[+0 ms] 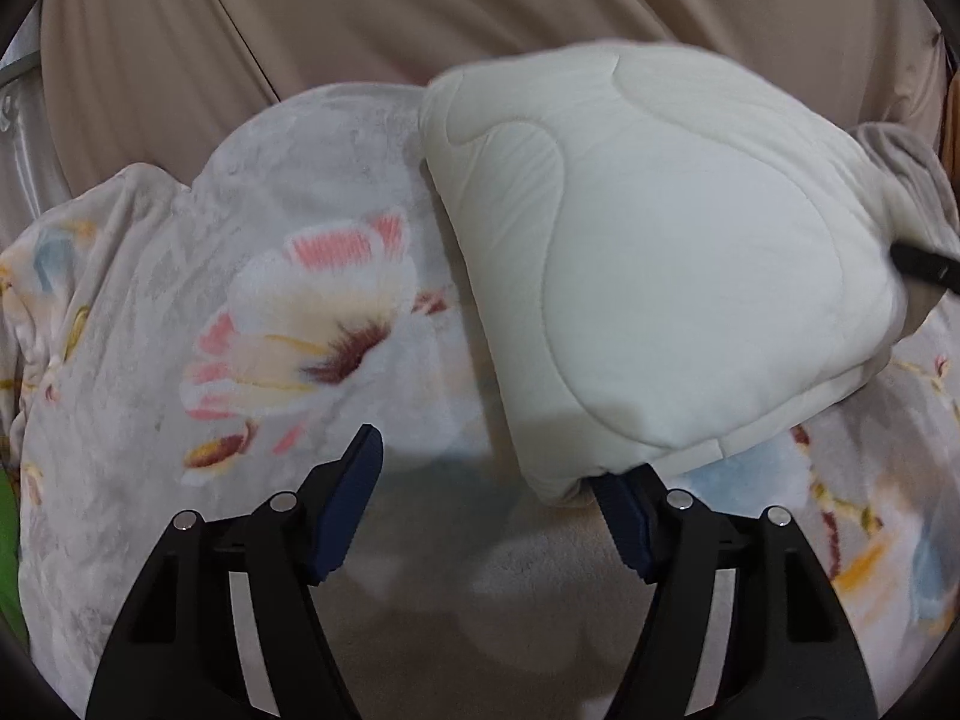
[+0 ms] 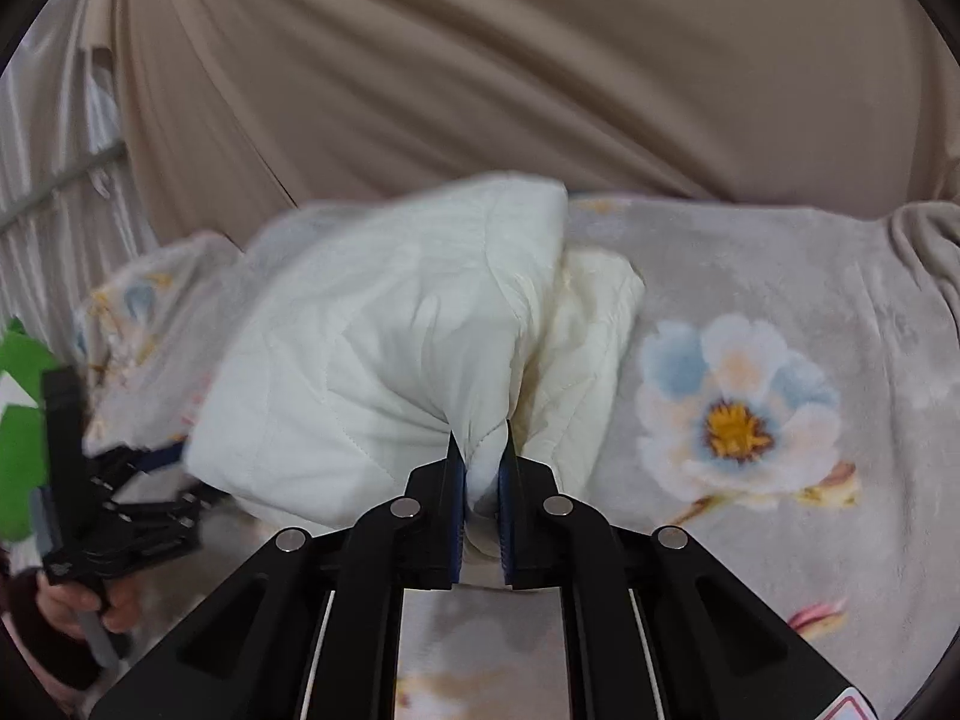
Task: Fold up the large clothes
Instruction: 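Lower the folded bundle onto the blanket and open both tools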
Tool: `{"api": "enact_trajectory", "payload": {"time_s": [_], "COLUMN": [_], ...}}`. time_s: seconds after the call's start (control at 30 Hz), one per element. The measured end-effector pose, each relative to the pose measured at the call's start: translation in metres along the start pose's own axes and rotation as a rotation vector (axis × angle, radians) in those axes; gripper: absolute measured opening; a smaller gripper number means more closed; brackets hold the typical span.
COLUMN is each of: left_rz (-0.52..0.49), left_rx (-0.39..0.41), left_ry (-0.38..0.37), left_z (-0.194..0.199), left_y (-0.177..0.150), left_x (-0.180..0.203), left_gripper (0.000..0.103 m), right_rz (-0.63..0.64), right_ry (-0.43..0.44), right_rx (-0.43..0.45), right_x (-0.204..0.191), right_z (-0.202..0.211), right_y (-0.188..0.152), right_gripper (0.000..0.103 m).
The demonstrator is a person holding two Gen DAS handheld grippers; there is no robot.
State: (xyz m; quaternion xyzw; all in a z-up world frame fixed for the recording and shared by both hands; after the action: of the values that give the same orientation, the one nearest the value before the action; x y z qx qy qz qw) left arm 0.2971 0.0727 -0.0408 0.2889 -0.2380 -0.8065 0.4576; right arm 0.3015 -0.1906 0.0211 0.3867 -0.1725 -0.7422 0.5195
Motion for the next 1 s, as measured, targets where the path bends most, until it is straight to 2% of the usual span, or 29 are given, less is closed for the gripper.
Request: {"api": "enact_trajectory", "payload": {"time_s": [0.03,0.1,0.23,0.3,0.4,0.53,0.63,0.8,0.97,1.0], "left_rz": [0.003,0.003,-0.004,-0.006,-0.015,0.020,0.036,0.028,0.031,0.032], "left_rx": [-0.010,-0.012,-0.009,-0.007,0.017,0.104,0.178,0.186,0.121,0.122], "left_ry": [-0.002,0.000,0.036,0.041,0.040,0.033,0.059,0.098,0.096,0.102], "left_z": [-0.004,-0.005,-0.001,0.006,0.029,0.073,0.096,0.078,0.036,0.032], "left_y": [-0.002,-0.004,-0.005,-0.007,-0.008,0.003,0.023,0.054,0.060,0.060], "left_x": [0.002,0.003,0.003,0.002,0.000,-0.010,-0.015,-0.013,-0.008,-0.006], "left_gripper": [0.068,0.068,0.068,0.068,0.068,0.067,0.069,0.069,0.069,0.071], "right_rz": [-0.010,-0.028,0.020,-0.005,-0.046,-0.013,0.049,0.110,0.105,0.094], "right_ry": [-0.017,-0.019,-0.048,-0.024,0.013,0.011,0.009,0.012,-0.065,-0.082], "right_rx": [-0.062,-0.112,-0.094,-0.081,-0.056,0.024,0.087,0.134,0.087,0.062], "right_x": [0.010,0.021,0.013,0.010,0.009,-0.004,-0.025,-0.055,-0.044,-0.036], "right_z": [-0.020,-0.044,-0.035,-0.021,0.002,0.030,0.041,0.032,-0.014,-0.027], "right_y": [-0.012,-0.031,-0.031,-0.025,-0.015,0.008,0.027,0.058,0.062,0.059], "right_gripper": [0.007,0.008,0.011,0.015,0.016,0.016,0.015,0.015,0.015,0.009]}}
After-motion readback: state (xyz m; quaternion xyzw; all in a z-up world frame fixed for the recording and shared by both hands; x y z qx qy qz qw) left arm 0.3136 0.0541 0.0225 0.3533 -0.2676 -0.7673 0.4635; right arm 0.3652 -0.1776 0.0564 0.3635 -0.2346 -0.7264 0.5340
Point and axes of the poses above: each gripper's, at about its wrist camera, not at the fingertips, and z roughly against the way its jaws point, x to its right, y to its top, the point moved 7 cm from there along -z, roughly the way its jaws point, and after that the axes turned 9 degrees about -z, right-handed, at the moved point
